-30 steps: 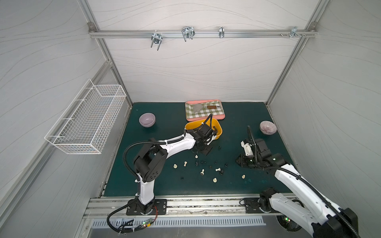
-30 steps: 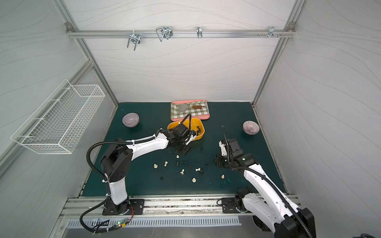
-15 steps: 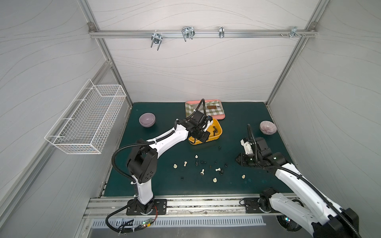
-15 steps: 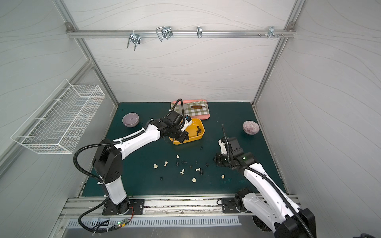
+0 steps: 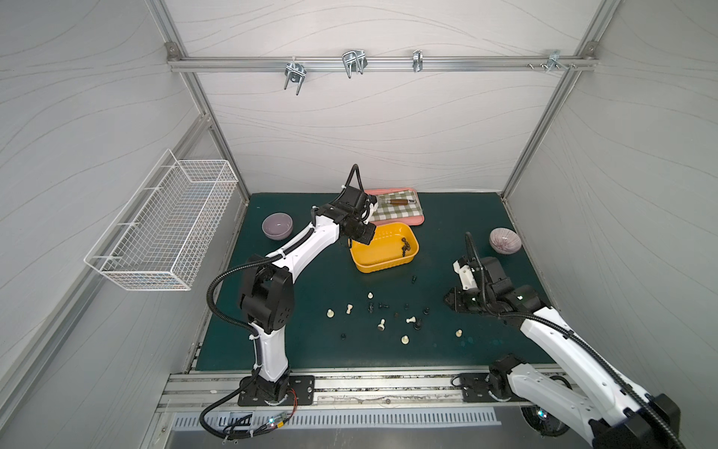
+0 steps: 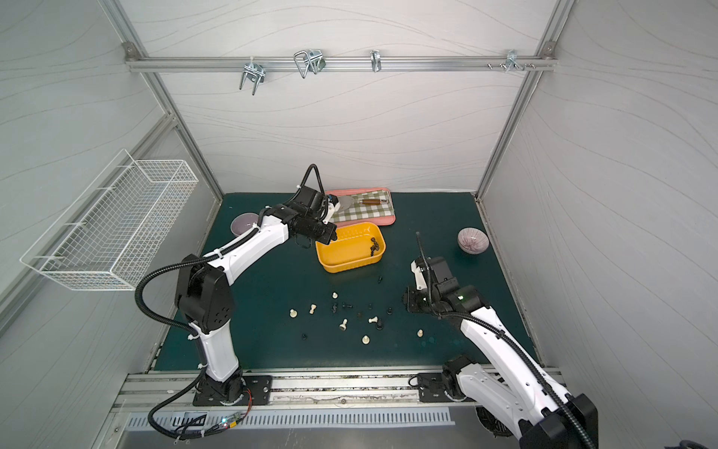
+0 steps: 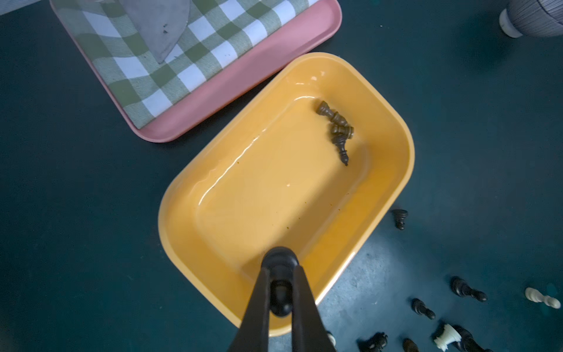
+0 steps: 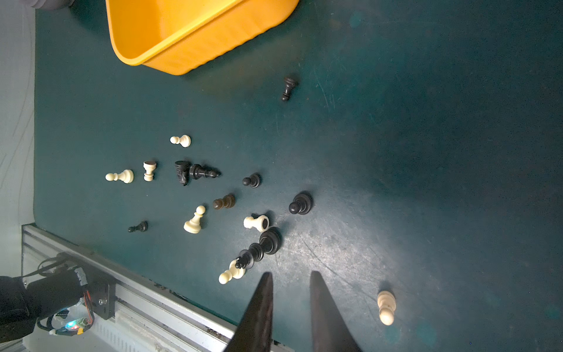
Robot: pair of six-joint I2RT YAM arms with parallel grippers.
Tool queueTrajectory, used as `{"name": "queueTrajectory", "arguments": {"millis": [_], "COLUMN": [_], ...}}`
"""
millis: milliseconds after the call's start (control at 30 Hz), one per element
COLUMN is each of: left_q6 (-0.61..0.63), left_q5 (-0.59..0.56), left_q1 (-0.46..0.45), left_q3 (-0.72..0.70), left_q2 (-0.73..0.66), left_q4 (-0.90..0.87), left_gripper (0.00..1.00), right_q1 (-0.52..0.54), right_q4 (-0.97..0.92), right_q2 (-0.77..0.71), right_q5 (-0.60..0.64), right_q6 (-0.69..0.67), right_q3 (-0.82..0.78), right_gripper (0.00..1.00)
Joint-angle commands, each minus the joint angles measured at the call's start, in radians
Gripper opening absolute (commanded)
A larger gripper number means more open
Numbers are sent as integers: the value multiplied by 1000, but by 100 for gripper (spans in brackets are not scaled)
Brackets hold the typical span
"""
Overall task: Put the chess pieces into the storage box
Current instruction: Place the chess piece in the storage box.
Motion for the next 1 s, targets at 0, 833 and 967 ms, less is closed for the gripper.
{"name": "queueTrajectory", "arguments": {"millis": [0,833,967], "left_q6": [34,54,57], "left_q5": [-32,-98,-99], "left_q1": [24,47,46], "left_q3": [68,345,345], "left_q2": [70,340,341], "left_q4": [-41,-108,-102], "left_gripper": [9,20,26], "right_q1": [10,12,12], "right_q4": [-21,-28,-25], "right_q2": [-35,-43,-44], "right_q5": [22,12,8], "right_q6": [30,15,16], "right_q3": [-7,-47,-50], "right_gripper": [24,24,24]}}
